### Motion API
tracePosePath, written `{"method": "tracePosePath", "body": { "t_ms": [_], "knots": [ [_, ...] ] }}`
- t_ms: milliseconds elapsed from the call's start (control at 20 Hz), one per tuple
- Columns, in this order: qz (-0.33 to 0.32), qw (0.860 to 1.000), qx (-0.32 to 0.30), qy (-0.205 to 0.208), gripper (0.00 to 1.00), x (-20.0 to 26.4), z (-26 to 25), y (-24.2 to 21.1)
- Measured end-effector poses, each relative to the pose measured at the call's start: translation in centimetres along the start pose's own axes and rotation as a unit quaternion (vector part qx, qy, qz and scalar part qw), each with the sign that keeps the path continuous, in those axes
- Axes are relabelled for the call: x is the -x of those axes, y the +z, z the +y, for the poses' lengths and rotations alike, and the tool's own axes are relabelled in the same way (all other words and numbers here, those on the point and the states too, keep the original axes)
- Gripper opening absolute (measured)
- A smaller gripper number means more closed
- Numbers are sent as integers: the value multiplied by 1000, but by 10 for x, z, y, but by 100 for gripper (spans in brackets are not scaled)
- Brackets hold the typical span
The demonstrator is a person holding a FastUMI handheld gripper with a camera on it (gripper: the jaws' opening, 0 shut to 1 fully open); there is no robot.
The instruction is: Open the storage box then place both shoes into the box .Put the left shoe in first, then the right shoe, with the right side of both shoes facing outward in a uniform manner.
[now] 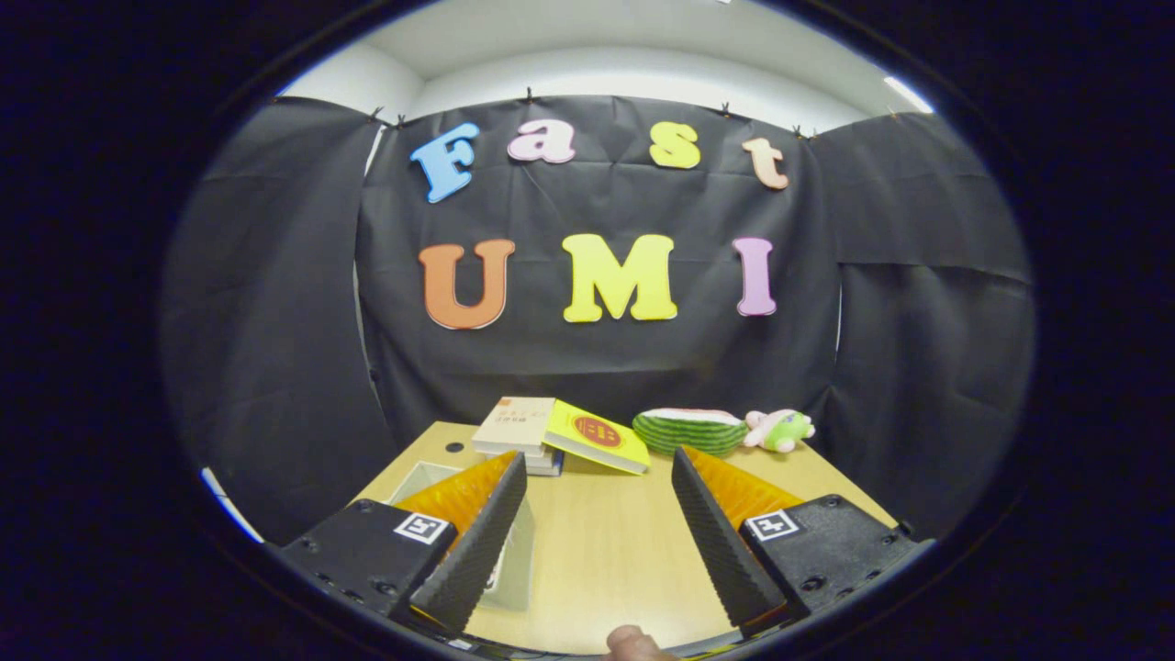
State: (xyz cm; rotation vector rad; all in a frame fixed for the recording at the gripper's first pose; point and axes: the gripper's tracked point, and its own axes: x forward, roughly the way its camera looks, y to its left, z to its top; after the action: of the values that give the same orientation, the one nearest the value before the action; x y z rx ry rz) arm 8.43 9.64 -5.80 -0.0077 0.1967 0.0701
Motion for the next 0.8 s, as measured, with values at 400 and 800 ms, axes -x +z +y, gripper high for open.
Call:
{"method": "tracePosePath", "body": {
  "t_ms": [400, 800],
  "knots": [
    [-5, 999, -27, -19, 100, 38, -52, -21],
    [-48, 998, -25, -31, 100, 64, -78, -15]
  ]
}}
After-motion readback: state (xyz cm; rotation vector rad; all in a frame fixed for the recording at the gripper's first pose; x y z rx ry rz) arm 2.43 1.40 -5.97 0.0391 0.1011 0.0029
